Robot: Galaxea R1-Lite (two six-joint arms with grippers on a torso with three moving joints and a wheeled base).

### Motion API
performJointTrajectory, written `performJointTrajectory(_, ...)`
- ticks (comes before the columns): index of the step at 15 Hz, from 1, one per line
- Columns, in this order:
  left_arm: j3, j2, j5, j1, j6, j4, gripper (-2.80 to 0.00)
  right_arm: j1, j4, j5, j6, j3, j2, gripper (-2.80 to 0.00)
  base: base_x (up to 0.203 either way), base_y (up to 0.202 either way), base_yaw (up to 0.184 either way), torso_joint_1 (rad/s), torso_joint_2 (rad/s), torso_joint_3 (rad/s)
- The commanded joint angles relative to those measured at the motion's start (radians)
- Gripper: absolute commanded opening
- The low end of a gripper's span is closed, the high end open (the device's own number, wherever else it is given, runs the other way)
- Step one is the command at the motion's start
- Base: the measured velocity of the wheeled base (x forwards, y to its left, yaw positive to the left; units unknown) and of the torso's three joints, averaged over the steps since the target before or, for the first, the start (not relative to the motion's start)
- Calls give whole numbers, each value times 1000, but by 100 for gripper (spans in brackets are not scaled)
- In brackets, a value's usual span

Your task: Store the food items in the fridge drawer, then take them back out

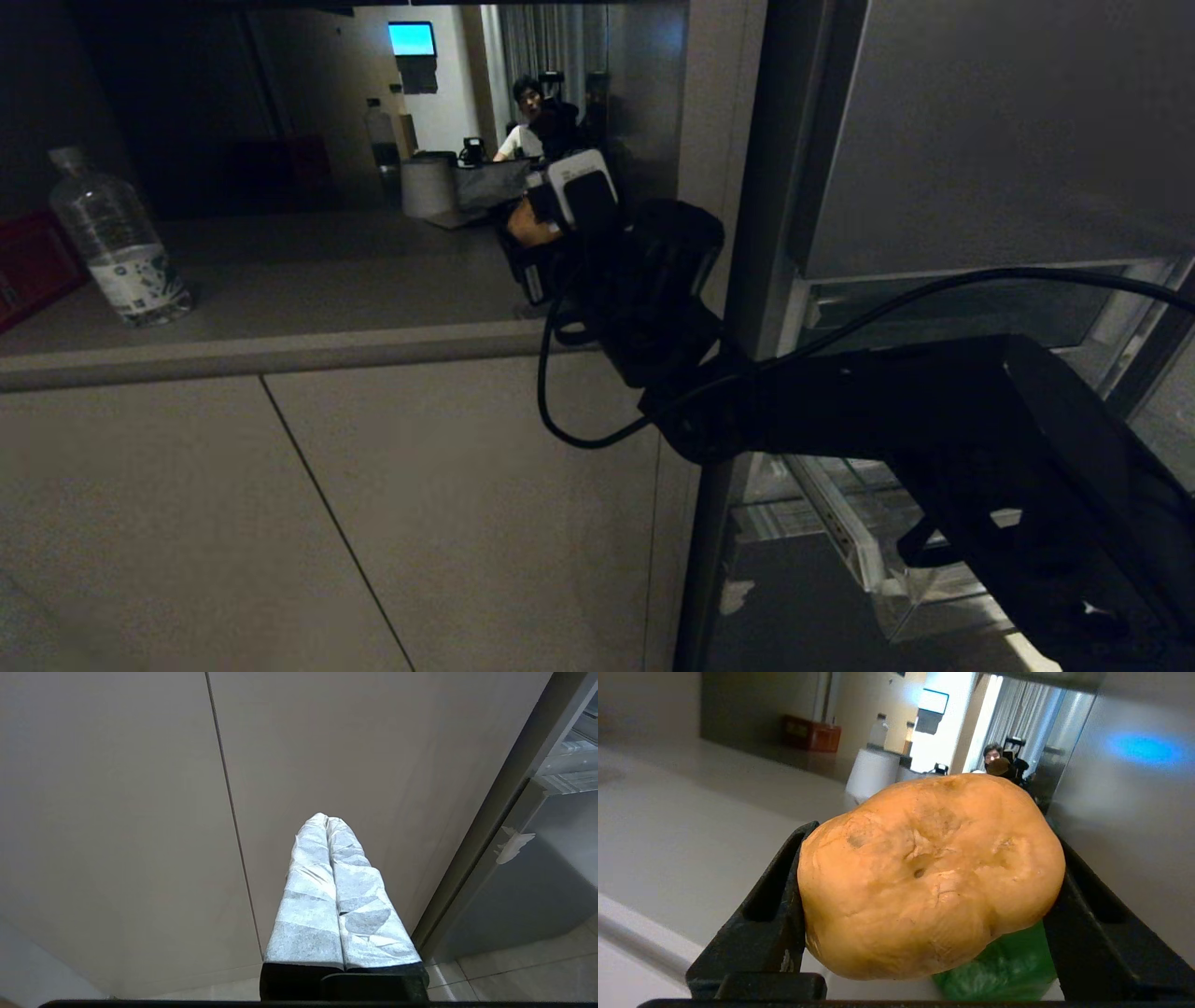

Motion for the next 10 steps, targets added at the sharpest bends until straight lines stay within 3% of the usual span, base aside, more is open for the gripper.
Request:
performJointTrajectory(1, 0, 0, 0, 0, -1, 0, -280, 1, -5, -1, -2, 0, -11, -280, 0, 0, 0, 0, 0, 0)
performJointTrajectory(10, 0, 0, 0, 0, -1, 0, -280, -2, 1, -1, 1, 0, -16, -280, 0, 0, 0, 0, 0, 0)
